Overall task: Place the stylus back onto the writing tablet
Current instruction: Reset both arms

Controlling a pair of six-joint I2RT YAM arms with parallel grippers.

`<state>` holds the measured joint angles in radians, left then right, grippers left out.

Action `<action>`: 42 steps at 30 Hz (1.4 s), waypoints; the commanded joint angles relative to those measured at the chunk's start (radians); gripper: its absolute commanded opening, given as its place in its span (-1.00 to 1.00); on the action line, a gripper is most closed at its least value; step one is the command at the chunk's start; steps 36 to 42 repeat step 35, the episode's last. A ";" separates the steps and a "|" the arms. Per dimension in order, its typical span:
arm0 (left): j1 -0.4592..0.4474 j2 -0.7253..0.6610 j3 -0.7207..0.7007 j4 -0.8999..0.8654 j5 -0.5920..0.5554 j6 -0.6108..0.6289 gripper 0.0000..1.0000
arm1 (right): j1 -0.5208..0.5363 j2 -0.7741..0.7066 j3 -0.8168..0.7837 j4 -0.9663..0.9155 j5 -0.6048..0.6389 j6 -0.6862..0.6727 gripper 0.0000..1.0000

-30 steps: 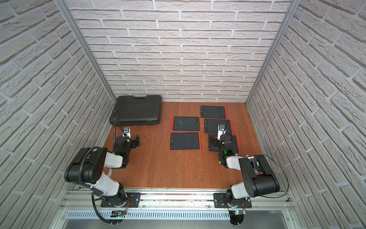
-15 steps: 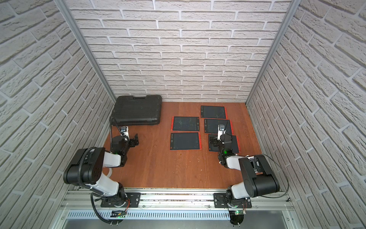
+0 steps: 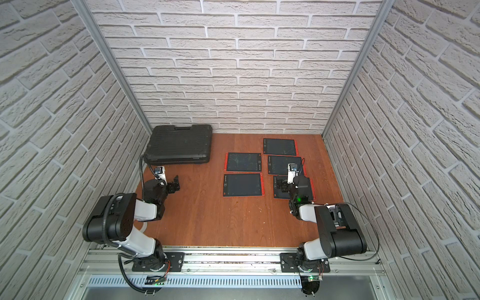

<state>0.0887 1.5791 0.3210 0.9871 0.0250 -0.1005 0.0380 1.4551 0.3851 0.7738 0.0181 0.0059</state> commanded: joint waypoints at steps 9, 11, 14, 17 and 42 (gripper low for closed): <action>0.013 -0.008 0.066 -0.068 0.017 -0.002 0.96 | 0.008 -0.005 -0.002 -0.021 -0.013 -0.008 0.99; 0.004 -0.008 0.066 -0.071 -0.025 -0.004 0.96 | 0.010 -0.002 0.000 -0.019 0.002 -0.006 0.99; -0.008 -0.008 0.069 -0.073 -0.062 -0.004 0.96 | 0.014 0.001 0.003 -0.022 0.013 -0.006 0.99; -0.014 -0.008 0.070 -0.078 -0.069 -0.001 0.96 | 0.014 -0.003 0.001 -0.023 0.012 -0.007 0.99; 0.000 -0.007 0.075 -0.085 -0.028 -0.005 0.96 | 0.015 0.002 0.001 -0.018 0.009 -0.014 0.99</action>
